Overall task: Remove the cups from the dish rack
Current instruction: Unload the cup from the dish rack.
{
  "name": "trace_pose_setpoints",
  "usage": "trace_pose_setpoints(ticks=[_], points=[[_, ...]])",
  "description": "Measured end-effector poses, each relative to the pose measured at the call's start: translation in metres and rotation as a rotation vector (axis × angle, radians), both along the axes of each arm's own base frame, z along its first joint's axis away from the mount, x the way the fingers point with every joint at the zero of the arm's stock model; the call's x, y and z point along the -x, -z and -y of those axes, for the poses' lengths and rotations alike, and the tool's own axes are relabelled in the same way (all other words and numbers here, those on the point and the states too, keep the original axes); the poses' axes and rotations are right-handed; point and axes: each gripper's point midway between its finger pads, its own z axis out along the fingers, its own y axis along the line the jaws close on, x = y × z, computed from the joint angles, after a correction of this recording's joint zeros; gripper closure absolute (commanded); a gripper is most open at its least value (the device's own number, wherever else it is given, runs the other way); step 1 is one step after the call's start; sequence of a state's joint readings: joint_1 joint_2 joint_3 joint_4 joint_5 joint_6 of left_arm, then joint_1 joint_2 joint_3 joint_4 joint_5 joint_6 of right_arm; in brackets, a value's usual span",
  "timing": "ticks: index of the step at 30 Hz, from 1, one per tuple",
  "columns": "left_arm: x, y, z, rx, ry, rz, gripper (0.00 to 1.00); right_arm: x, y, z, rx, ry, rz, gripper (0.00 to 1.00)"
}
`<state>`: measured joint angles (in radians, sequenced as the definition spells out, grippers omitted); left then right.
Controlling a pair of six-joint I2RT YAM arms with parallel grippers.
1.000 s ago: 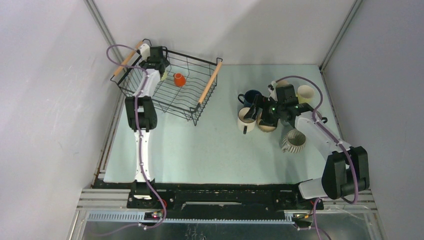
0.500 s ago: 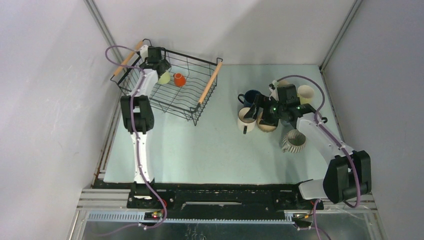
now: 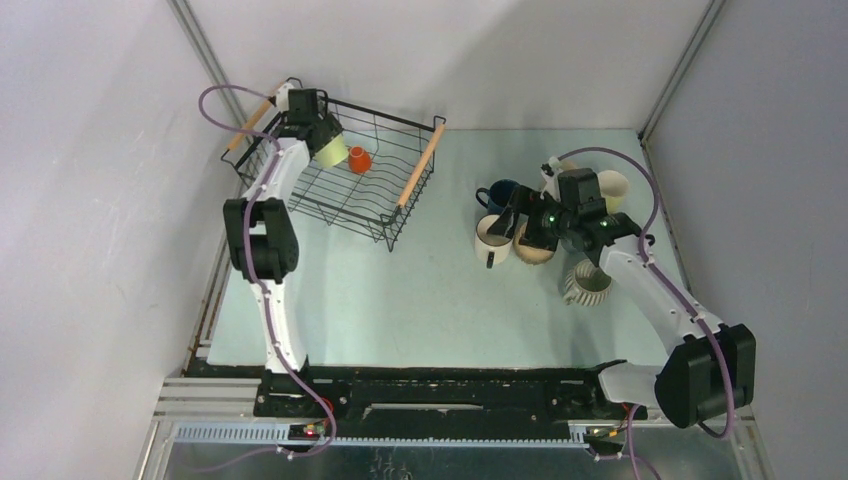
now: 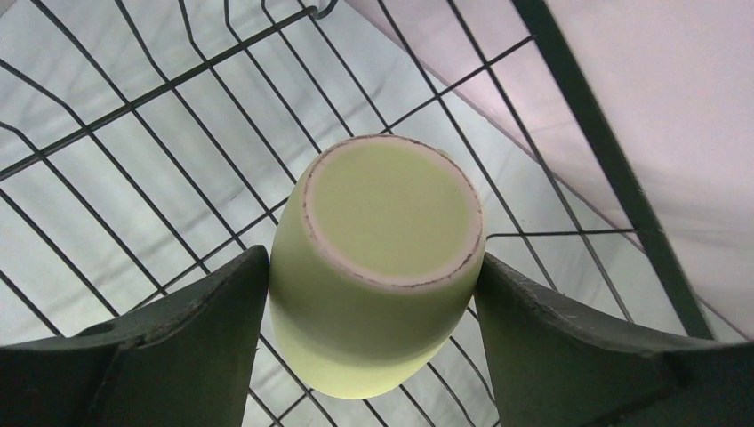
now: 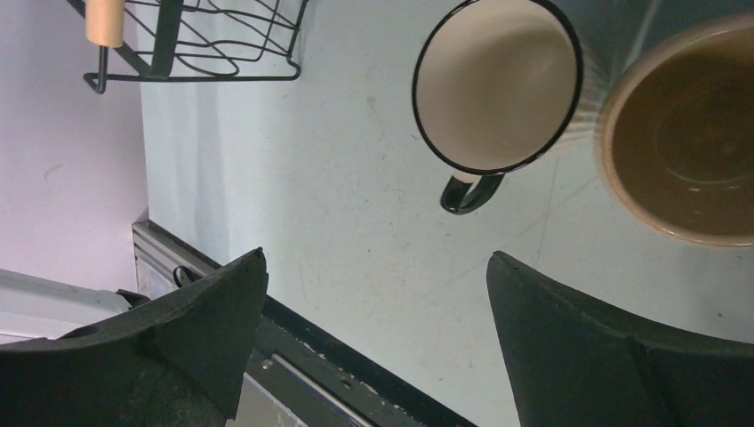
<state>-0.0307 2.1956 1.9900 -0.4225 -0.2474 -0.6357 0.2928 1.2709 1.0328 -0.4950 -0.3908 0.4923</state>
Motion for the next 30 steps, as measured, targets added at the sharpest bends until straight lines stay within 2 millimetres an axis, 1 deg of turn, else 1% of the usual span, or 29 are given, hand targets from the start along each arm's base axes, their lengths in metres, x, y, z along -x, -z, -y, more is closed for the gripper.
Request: trace_pose_setpoints(ticks=[5, 7, 9, 14, 19, 26, 30], points=[[0.011, -0.020, 0.004, 0.015, 0.019, 0.026, 0.91, 0.004, -0.004, -0.011, -0.011, -0.018, 0.009, 0.00], [0.015, -0.025, 0.005, 0.020, 0.023, 0.032, 0.91, 0.005, -0.005, -0.015, -0.016, -0.023, 0.011, 0.00], [0.019, -0.025, 0.007, 0.030, 0.032, 0.032, 0.92, 0.007, -0.006, -0.019, -0.019, -0.029, 0.014, 0.00], [0.035, -0.007, 0.010, 0.044, 0.037, -0.014, 0.93, 0.010, -0.010, -0.029, -0.030, -0.048, 0.028, 0.00], [0.044, 0.015, 0.016, 0.045, 0.047, -0.057, 0.94, 0.012, -0.011, -0.035, -0.032, -0.059, 0.032, 0.00], [0.060, 0.046, 0.035, 0.013, 0.068, -0.108, 0.94, 0.013, -0.009, -0.037, -0.015, -0.055, 0.038, 0.00], [0.064, 0.046, 0.048, -0.009, 0.079, -0.097, 0.94, 0.015, -0.009, -0.040, -0.006, -0.058, 0.042, 0.00]])
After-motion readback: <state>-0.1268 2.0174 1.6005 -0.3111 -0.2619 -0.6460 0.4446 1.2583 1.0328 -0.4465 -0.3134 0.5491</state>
